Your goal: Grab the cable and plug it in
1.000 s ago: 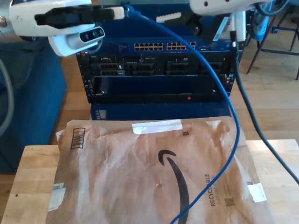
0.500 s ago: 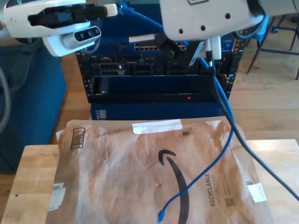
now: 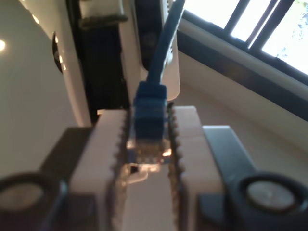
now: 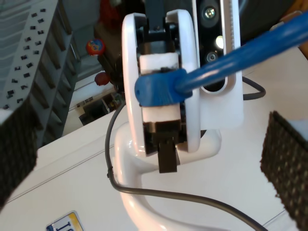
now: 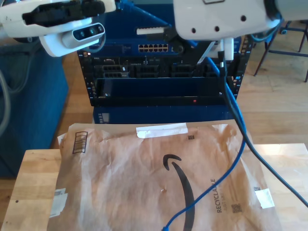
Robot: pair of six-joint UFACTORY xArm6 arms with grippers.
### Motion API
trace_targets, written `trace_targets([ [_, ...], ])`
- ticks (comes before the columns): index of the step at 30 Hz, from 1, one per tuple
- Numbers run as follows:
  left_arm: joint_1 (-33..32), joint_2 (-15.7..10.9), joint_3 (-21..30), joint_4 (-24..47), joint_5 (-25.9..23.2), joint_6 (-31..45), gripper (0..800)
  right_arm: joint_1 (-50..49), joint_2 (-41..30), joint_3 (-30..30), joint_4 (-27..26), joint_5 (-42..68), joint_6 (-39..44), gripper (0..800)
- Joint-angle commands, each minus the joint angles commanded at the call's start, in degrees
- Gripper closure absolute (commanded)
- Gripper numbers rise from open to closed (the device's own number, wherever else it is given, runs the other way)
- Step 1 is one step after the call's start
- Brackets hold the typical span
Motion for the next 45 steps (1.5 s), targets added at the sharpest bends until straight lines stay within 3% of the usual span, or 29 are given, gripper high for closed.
trace_targets([
  [2, 0.0, 0.1, 0.1, -0.9, 0.0, -0.4, 798, 0.0, -0.2, 0.0, 0.0, 0.0, 0.0, 165],
  [4, -0.2, 0.0, 0.1, -1.1, 0.0, -0.6, 798, 0.0, -0.2, 0.0, 0.1, 0.0, 0.1, 259],
  [7, -0.4, 0.0, 0.1, -1.1, 0.0, -0.6, 798, 0.0, -0.2, 0.0, 0.1, 0.0, 0.1, 282],
  [19, -1.1, -0.3, 0.3, -1.0, 0.8, -4.1, 798, 0.2, -0.2, 0.3, -0.1, -2.2, -0.2, 274],
  [25, -1.0, -0.4, 0.2, -1.1, 0.9, -7.8, 797, 1.3, -0.2, 1.8, 0.0, -5.2, -3.9, 190],
  [30, -1.0, -0.3, 0.3, -1.1, 0.9, -9.2, 797, 2.4, -0.2, 1.9, 0.0, -5.3, -4.0, 193],
  [32, -1.1, -0.3, 0.3, -1.1, 1.0, -9.2, 797, 2.4, -0.2, 2.0, 0.1, -5.5, -4.0, 212],
  [35, -1.1, -0.3, 0.3, -1.1, 1.0, -9.3, 797, 2.5, -0.2, 3.1, 0.2, -7.2, -4.0, 320],
  [42, -1.1, -0.3, 0.3, -1.1, 0.9, -9.3, 797, 2.8, -0.2, 3.3, 0.2, -7.6, -3.8, 479],
  [45, -1.1, -0.3, 0.3, -1.1, 0.9, -9.3, 797, 2.8, -0.2, 3.3, 0.2, -7.6, -3.8, 516],
])
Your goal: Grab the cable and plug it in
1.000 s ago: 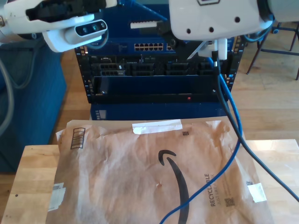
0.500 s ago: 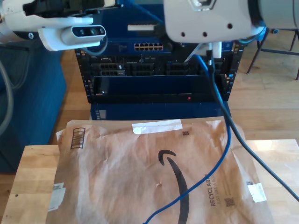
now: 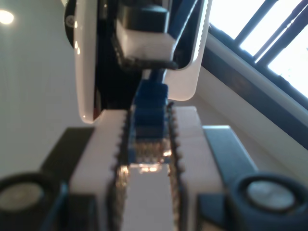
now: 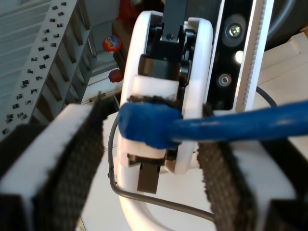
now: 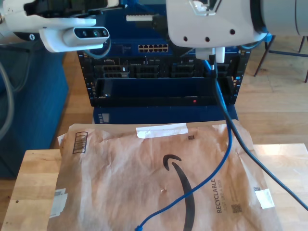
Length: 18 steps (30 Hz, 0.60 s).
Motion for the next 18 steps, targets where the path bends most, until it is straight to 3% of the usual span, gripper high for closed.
trace_targets([
  [3, 0.0, 0.0, -0.1, 0.0, 0.0, 0.0, 797, 0.0, -0.1, 0.0, 0.1, 0.0, 0.2, 586],
  [15, 0.0, -0.1, -0.1, -0.4, 0.1, 0.0, 797, 0.0, -0.1, -0.1, 0.1, 0.0, 0.4, 640],
  [18, 0.0, 0.0, 0.0, -0.4, 1.0, 0.1, 793, 0.0, -0.1, -0.1, 0.6, 0.0, 0.4, 756],
])
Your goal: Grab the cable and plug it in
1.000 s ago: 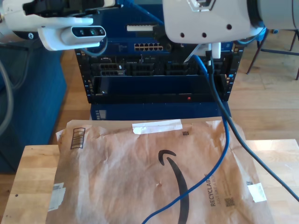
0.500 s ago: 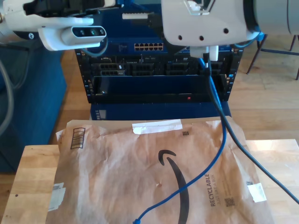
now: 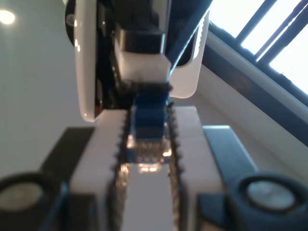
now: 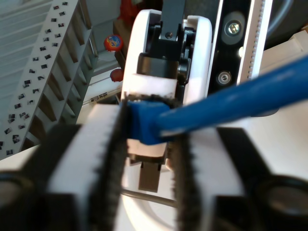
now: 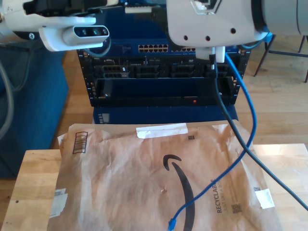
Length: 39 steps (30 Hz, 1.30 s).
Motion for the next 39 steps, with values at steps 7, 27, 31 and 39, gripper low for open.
trace_targets([
  [7, -0.1, 0.0, 2.2, -3.7, 1.8, 0.1, 309, 0.1, -0.4, -0.3, 2.2, 0.1, 0.1, 800],
  [27, 7.1, -0.2, -0.7, 16.9, -14.2, 2.8, 1, -10.5, 5.2, -3.9, 1.8, 19.3, 14.2, 800],
  [31, 10.8, -0.2, -1.6, 24.3, -17.7, 6.0, 1, -20.2, 7.7, -5.2, 2.1, 28.8, 15.0, 800],
  [39, 16.5, -0.3, -5.0, 41.8, -21.1, 15.3, 0, -28.6, 13.2, -5.2, 1.4, 36.7, 17.9, 800],
])
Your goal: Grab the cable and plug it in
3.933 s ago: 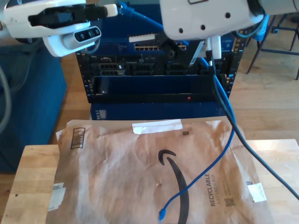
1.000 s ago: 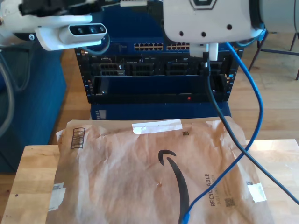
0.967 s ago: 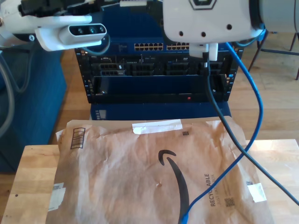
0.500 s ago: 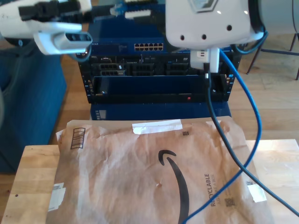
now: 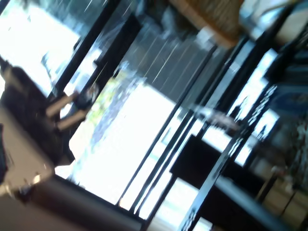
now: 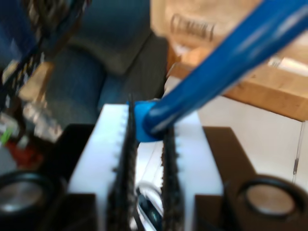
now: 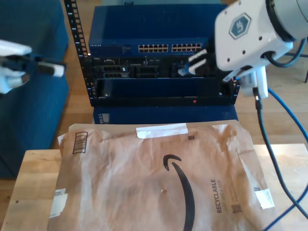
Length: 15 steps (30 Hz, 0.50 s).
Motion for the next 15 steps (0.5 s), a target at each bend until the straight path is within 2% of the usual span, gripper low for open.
trace_targets([
  [5, 2.4, -1.6, -0.1, 12.0, 0.4, 7.3, 0, -1.0, 4.2, -0.3, -2.0, 1.8, 0.8, 800],
  [8, 3.6, -4.6, 0.4, 21.5, 0.5, 12.5, 0, -1.1, 5.6, -0.1, -4.6, 1.5, 3.4, 800],
  [12, 9.3, -7.7, 5.2, 26.7, 1.1, 20.8, 0, -1.1, 5.6, 0.3, -6.3, 1.3, 3.5, 800],
  [15, 15.6, -8.4, 9.1, 30.2, 0.8, 29.5, 0, -1.1, 5.6, 1.0, -7.4, 1.3, 3.6, 800],
])
